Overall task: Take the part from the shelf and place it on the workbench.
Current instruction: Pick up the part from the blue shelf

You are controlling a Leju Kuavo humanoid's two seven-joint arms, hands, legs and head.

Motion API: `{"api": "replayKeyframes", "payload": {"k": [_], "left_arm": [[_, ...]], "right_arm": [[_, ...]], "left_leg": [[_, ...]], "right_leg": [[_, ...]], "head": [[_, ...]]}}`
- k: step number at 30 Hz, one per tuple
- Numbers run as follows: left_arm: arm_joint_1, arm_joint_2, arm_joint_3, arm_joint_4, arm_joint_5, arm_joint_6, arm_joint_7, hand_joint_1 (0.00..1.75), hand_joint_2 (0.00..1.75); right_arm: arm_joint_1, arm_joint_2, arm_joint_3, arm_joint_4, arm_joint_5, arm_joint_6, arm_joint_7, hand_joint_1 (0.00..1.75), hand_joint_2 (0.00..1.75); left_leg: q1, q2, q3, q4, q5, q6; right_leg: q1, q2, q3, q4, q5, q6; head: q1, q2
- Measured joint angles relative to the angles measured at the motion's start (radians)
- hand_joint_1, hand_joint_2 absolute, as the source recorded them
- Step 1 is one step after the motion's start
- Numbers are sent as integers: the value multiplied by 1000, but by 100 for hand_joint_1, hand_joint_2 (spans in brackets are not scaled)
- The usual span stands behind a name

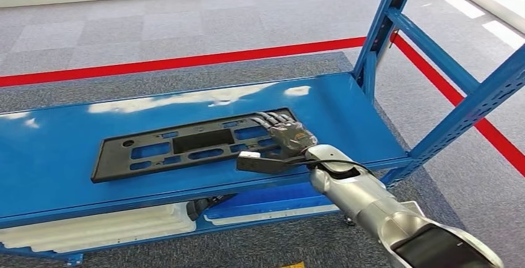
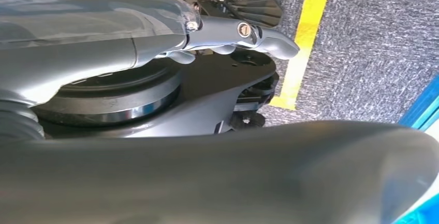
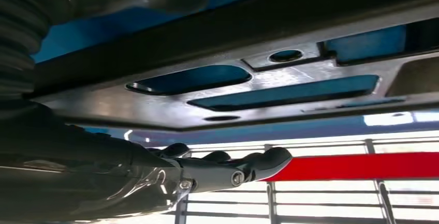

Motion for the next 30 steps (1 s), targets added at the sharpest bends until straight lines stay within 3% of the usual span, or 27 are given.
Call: {"api": "replayKeyframes", "payload": {"k": [9,18,23,30], "left_arm": [[0,0,-2,0,0,-4,-10,0,0],[0,-2,-3,0,-5,0,-27,0,0],[2,-2,-7,0,-16,20,-86,0,0],[9,-4,-26,0,-35,48,-186,0,0]], "right_arm": [[-46,-1,-21,74,-2,-20,-31,175,175],[-35,-4,-38,43,-8,-64,-46,175,175],[49,-26,-87,-114,-58,-57,-46,175,175],[249,-68,-238,-513,-249,22,-78,175,175]], "left_leg": [[0,0,3,0,0,0],[0,0,4,0,0,0],[0,0,3,1,0,0],[0,-2,-2,1,0,0]], "right_leg": [[0,0,3,0,0,0],[0,0,3,0,0,0],[0,0,3,0,0,0],[0,-1,-1,-1,0,0]], "head": [[0,0],[0,0],[0,0],[0,0]]}}
